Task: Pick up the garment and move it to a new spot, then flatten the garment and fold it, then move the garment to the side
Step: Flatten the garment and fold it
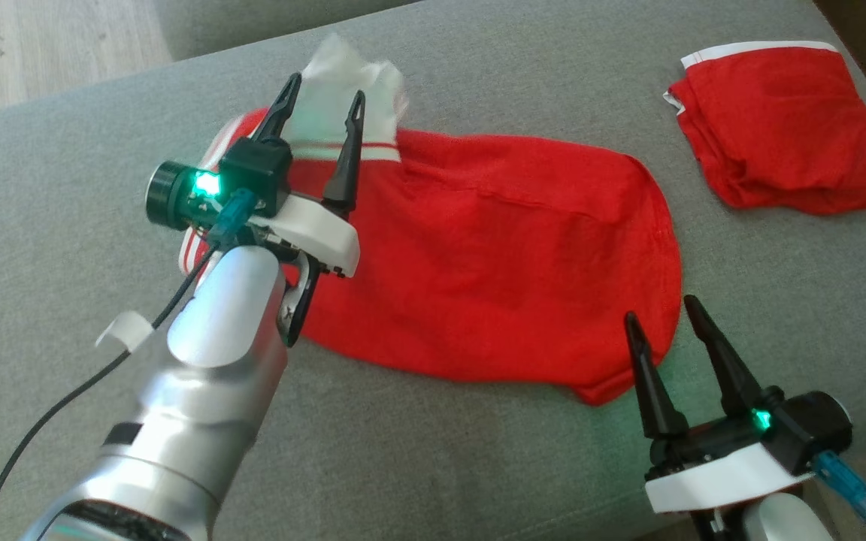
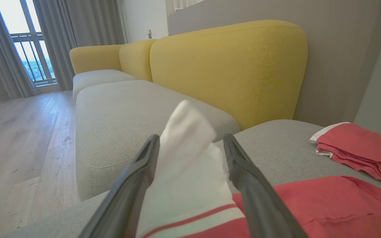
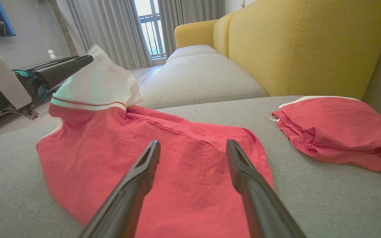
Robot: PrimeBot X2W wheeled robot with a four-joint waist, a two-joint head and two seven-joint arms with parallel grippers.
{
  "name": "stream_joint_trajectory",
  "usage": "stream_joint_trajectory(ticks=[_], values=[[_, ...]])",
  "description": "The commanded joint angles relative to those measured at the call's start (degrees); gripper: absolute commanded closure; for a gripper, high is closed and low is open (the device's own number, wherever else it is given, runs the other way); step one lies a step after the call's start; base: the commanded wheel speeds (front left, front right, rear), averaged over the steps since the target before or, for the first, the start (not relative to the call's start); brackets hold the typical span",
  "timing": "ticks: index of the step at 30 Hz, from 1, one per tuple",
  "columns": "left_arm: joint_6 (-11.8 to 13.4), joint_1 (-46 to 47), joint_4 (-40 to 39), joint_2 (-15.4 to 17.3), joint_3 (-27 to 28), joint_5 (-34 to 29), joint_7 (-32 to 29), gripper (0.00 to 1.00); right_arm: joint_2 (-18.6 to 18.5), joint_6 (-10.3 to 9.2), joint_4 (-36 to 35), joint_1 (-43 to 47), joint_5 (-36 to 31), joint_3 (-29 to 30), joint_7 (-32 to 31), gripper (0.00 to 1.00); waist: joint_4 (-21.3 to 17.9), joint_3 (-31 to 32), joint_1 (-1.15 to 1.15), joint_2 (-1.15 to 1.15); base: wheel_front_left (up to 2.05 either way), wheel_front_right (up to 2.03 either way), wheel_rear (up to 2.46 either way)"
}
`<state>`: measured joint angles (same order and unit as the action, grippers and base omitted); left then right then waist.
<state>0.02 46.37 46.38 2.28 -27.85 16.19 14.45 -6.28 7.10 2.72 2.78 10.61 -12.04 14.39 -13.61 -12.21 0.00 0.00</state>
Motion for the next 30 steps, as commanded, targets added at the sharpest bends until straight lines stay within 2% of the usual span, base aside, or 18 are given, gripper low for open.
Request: stream_joint_trajectory(ticks=[1,7,13,18,25,30], values=[[0.4,1.7,-1.2,0.9,1.3,-0.7,0.5,0.00,-0.8,0.39,-1.4,-0.6,0.4,-1.5,0.6,0.00,-0.1,0.0,0.00,0.00,0.00,0.00,0.00],[0.5,2.5,0.9,0.8,-0.1,-1.9,0.5,0.00,-1.0,0.39,-1.5,-1.2,0.6,-1.8,0.6,0.00,-0.7,-0.8,0.00,0.00,0.00,0.00,0.00],[3.0,3.7,4.8,1.6,-0.5,-3.4,0.5,0.00,-0.9,0.39,-1.4,-1.3,0.7,-1.8,0.6,0.00,-1.2,-2.0,0.00,0.00,0.00,0.00,0.00],[4.0,8.9,10.4,2.7,0.0,-3.6,-0.2,0.00,-1.0,0.39,-1.1,-1.8,0.9,-2.6,0.6,0.00,-1.4,-3.0,0.00,0.00,0.00,0.00,0.00],[5.0,16.7,18.4,4.1,0.2,-3.7,-5.2,0.00,-1.5,0.39,-0.7,-3.2,1.2,-3.8,0.6,0.00,-2.6,-5.2,0.00,0.00,0.00,0.00,0.00],[3.4,19.7,24.4,4.5,-0.5,-3.6,-11.1,0.00,-2.1,0.39,-0.3,-4.3,1.6,-5.1,0.6,0.00,-3.8,-7.5,0.00,0.00,0.00,0.00,0.00]])
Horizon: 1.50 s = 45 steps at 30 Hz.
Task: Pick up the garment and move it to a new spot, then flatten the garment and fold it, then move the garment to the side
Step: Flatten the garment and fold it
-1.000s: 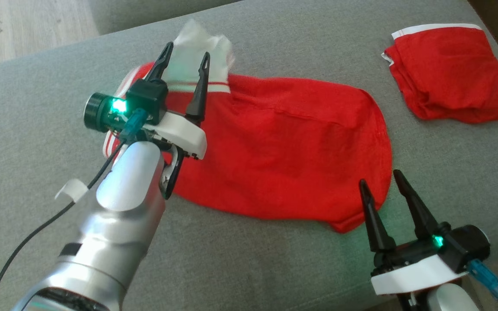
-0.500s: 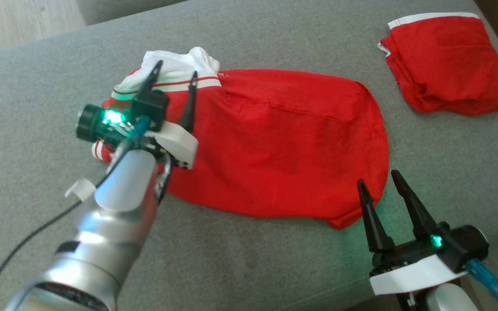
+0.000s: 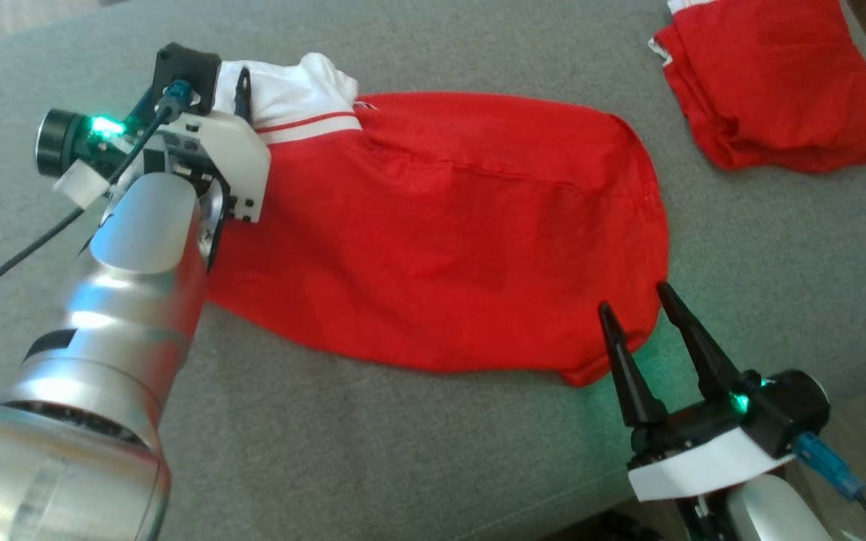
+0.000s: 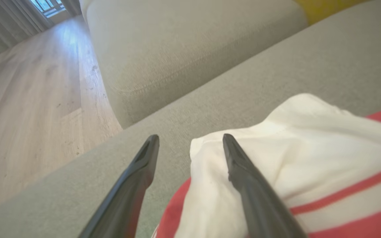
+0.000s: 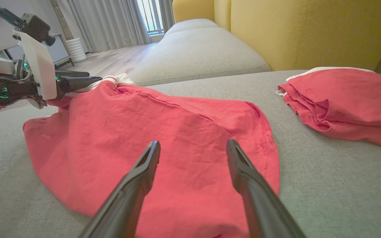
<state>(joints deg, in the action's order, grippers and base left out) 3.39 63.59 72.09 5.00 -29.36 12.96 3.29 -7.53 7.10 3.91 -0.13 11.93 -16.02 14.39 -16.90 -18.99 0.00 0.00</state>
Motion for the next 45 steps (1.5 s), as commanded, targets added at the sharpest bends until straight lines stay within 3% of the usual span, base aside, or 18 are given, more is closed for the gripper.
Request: stream_joint_trajectory(ticks=[1,15,26,28,30,31,32,37,45], values=[[-0.4,2.7,-0.7,1.8,0.9,-0.2,-0.9,0.00,-0.9,0.39,-1.5,-1.6,0.3,-1.3,0.6,0.00,-0.7,-1.1,0.00,0.00,0.00,0.00,0.00],[-1.1,3.8,1.3,0.9,-1.6,-0.6,-2.4,0.00,-0.7,0.39,-1.5,-3.3,0.5,-2.3,0.6,0.00,-1.1,-5.2,0.00,0.00,0.00,0.00,0.00],[-3.4,3.7,1.6,0.6,-3.2,-0.2,-3.2,0.02,-0.6,0.39,-1.4,-3.8,0.8,-2.9,0.6,0.00,-2.1,-6.8,0.00,0.00,0.00,0.00,0.00],[-3.7,3.6,1.7,0.7,-3.4,-0.1,-3.8,0.20,-0.6,0.39,-1.4,-3.8,0.8,-3.1,0.6,0.00,-2.4,-6.8,0.00,0.00,0.00,0.00,0.00],[-4.0,3.4,1.7,0.8,-3.7,0.0,-4.3,0.62,-0.6,0.39,-1.4,-3.8,0.9,-3.2,0.6,0.00,-2.7,-6.8,0.00,0.00,0.00,0.00,0.00],[-4.0,3.4,1.7,0.8,-3.8,0.0,-4.2,0.90,-0.5,0.39,-1.4,-3.8,0.9,-3.2,0.6,0.00,-2.9,-6.8,0.00,0.00,0.00,0.00,0.00],[-4.1,3.3,1.7,0.8,-3.9,0.1,-4.2,1.00,-0.5,0.39,-1.3,-3.8,0.9,-3.2,0.6,0.00,-3.0,-6.8,0.00,0.00,0.00,0.00,0.00],[-4.4,3.3,1.8,1.0,-4.3,0.2,-3.4,1.00,-0.4,0.39,-1.3,-3.8,1.0,-3.2,0.6,0.00,-3.1,-6.7,0.00,0.00,0.00,0.00,0.00],[-4.6,3.9,-0.1,-0.6,-6.5,-0.8,5.7,1.00,0.1,0.39,-1.3,-3.2,0.8,-2.3,0.6,0.00,-0.6,-4.8,0.00,0.00,0.00,0.00,0.00]])
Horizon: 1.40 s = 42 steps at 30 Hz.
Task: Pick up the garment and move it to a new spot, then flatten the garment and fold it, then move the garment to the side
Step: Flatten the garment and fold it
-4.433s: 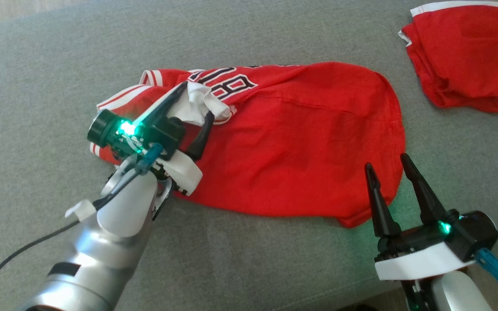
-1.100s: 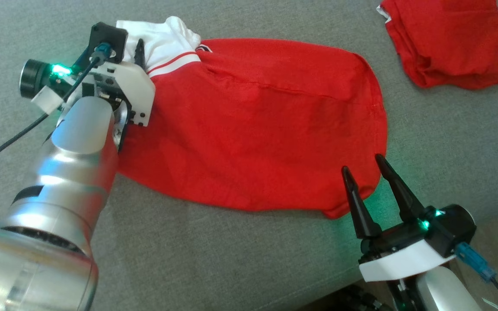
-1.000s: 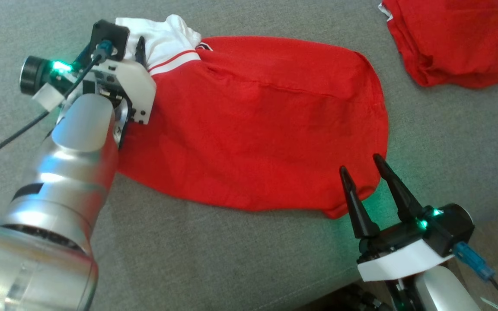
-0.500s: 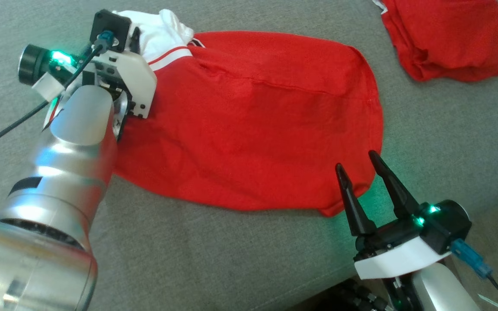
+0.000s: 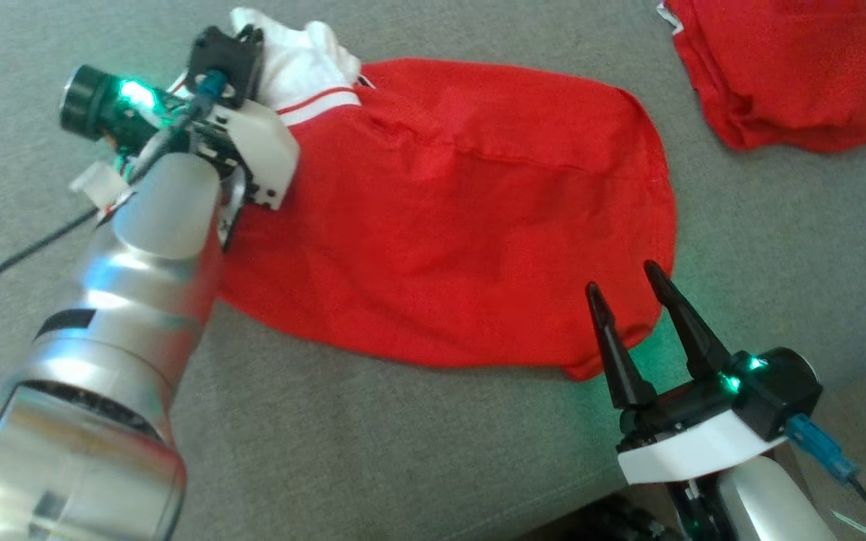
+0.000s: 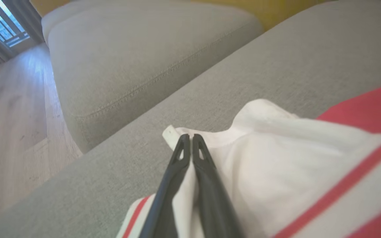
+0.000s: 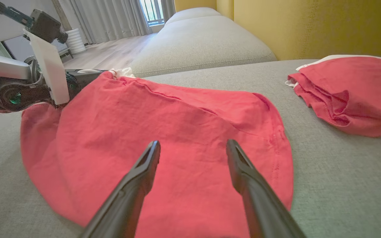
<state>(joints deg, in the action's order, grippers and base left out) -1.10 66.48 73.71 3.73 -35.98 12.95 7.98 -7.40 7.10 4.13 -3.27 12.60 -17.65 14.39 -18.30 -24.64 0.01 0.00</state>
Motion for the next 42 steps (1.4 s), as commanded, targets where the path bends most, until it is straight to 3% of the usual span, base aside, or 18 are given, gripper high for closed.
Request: stream_joint_trajectory(ticks=[1,7,15,16,17,18,26,34,42], values=[[-0.1,0.9,-2.1,0.5,-0.3,-1.0,2.3,1.00,0.0,0.39,-1.5,0.0,0.1,-0.5,0.6,0.00,1.3,1.4,-0.01,0.00,0.00,0.00,0.00],[-0.1,-2.5,-7.5,-0.6,-3.3,-2.0,6.5,1.00,-0.2,0.39,-1.5,1.6,-0.1,0.4,0.6,0.00,4.5,5.7,-0.01,0.00,0.00,0.00,0.00],[0.2,-17.2,-22.6,-0.8,-7.4,-2.0,7.0,1.00,-0.3,0.39,-1.5,4.3,-0.2,1.5,0.6,0.00,7.6,9.8,-0.01,0.00,0.00,0.00,0.00],[0.0,-19.0,-23.9,-0.8,-7.9,-2.0,7.0,0.88,-0.3,0.39,-1.6,4.5,-0.2,1.7,0.6,0.00,8.0,9.9,-0.01,0.00,0.00,0.00,0.00],[-0.3,-20.8,-24.9,-0.8,-8.4,-1.8,7.0,0.58,-0.4,0.39,-1.6,4.7,-0.3,1.8,0.6,0.00,8.2,10.1,-0.01,0.00,0.00,0.00,0.00],[-0.5,-22.3,-25.8,-0.8,-8.7,-1.5,7.0,0.00,-0.4,0.39,-1.6,4.9,-0.3,1.9,0.6,0.00,8.4,10.2,-0.01,0.00,0.00,0.00,0.00],[3.7,-27.5,-31.7,-0.7,-8.4,-0.8,7.0,0.00,-0.4,0.39,-1.6,5.4,-0.4,2.2,0.6,0.00,9.2,11.2,-0.01,0.00,0.00,0.00,0.00],[6.7,-26.9,-39.4,1.3,-6.7,-0.1,4.4,0.00,-0.1,0.39,-1.4,5.3,-0.5,1.8,0.6,0.00,8.5,11.5,-0.01,0.00,0.00,0.00,0.00],[5.2,-29.5,-43.6,2.0,-11.0,-1.3,-1.0,0.00,0.3,0.39,-1.6,5.2,-0.3,2.2,0.6,0.00,7.5,10.7,-0.01,0.00,0.00,0.00,0.00]])
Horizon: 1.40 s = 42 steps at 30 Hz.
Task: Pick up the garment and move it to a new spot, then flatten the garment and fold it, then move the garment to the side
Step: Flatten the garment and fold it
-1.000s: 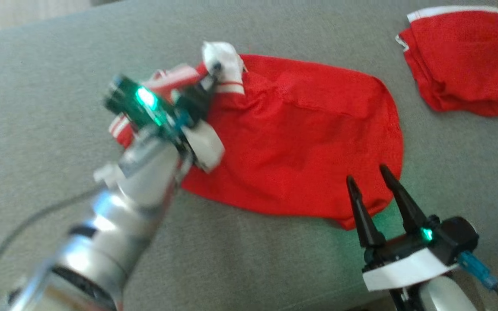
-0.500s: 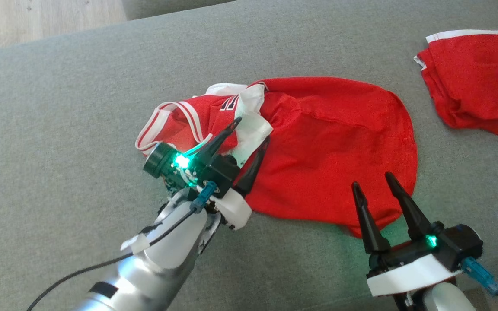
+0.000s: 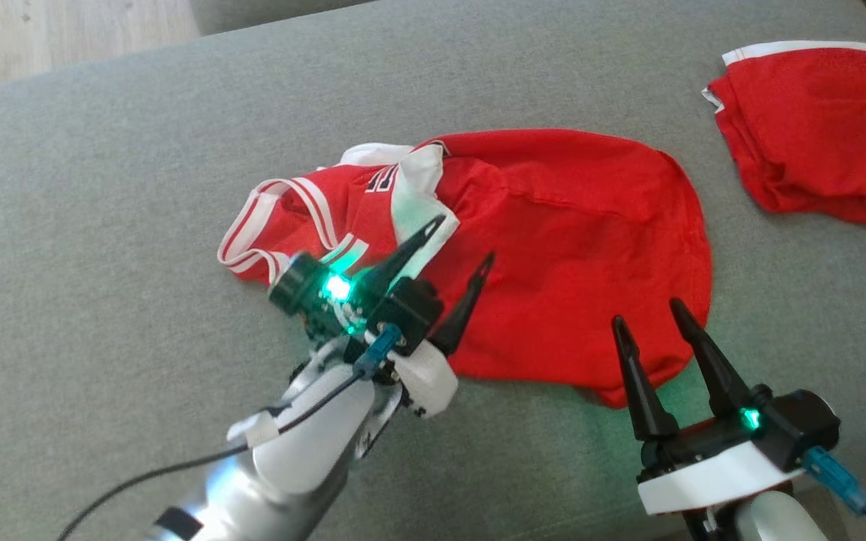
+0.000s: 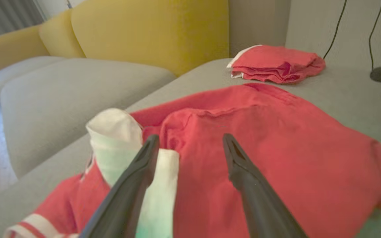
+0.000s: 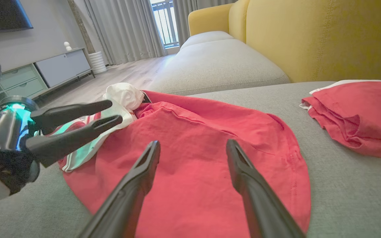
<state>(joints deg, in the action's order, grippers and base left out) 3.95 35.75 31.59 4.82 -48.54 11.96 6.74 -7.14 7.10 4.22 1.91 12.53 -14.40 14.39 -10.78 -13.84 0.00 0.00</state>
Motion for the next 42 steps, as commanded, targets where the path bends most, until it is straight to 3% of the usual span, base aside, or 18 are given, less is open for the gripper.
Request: stream_joint_trajectory(ticks=[1,8,18,20,22,27,38,42], values=[[-0.1,1.0,-1.4,0.8,1.5,0.2,-0.2,0.00,0.0,0.39,-1.7,0.0,-0.2,-1.1,0.6,0.00,-0.1,-0.2,0.00,0.00,0.00,0.00,0.00],[1.0,3.6,4.9,0.6,2.0,0.6,-3.2,0.00,0.4,0.39,-1.4,-1.0,0.1,-1.7,0.6,0.00,-1.1,-1.1,0.00,0.00,0.00,0.00,0.00],[1.8,7.7,11.5,-0.5,2.6,1.4,-1.0,0.00,0.5,0.39,-1.3,-1.3,0.2,-1.7,0.6,0.00,-1.5,-1.5,0.00,0.00,0.00,0.00,0.00],[1.7,8.3,12.3,-0.6,2.5,1.6,-0.5,0.15,0.6,0.39,-1.3,-1.3,0.3,-1.7,0.6,0.00,-1.5,-1.5,0.00,0.00,0.00,0.00,0.00],[1.6,9.1,13.2,-0.8,2.4,1.8,0.2,0.54,0.6,0.39,-1.3,-1.4,0.3,-1.8,0.6,0.00,-1.5,-1.5,0.00,0.00,0.00,0.00,0.00],[1.3,9.9,14.2,-1.1,2.1,2.4,1.0,1.00,0.6,0.39,-1.2,-1.4,0.3,-1.8,0.6,0.00,-1.5,-1.6,0.00,0.00,0.00,0.00,0.00],[1.7,9.6,11.4,-1.3,1.9,3.7,3.9,1.00,0.6,0.39,-0.8,-1.0,0.1,-1.6,0.6,0.00,-1.3,-0.5,0.00,0.00,0.00,0.00,0.00],[2.8,7.2,6.4,0.7,3.2,4.9,5.2,1.00,0.6,0.39,-0.3,-0.6,-0.1,-1.0,0.6,0.00,-0.5,0.9,0.00,0.00,0.00,0.00,0.00]])
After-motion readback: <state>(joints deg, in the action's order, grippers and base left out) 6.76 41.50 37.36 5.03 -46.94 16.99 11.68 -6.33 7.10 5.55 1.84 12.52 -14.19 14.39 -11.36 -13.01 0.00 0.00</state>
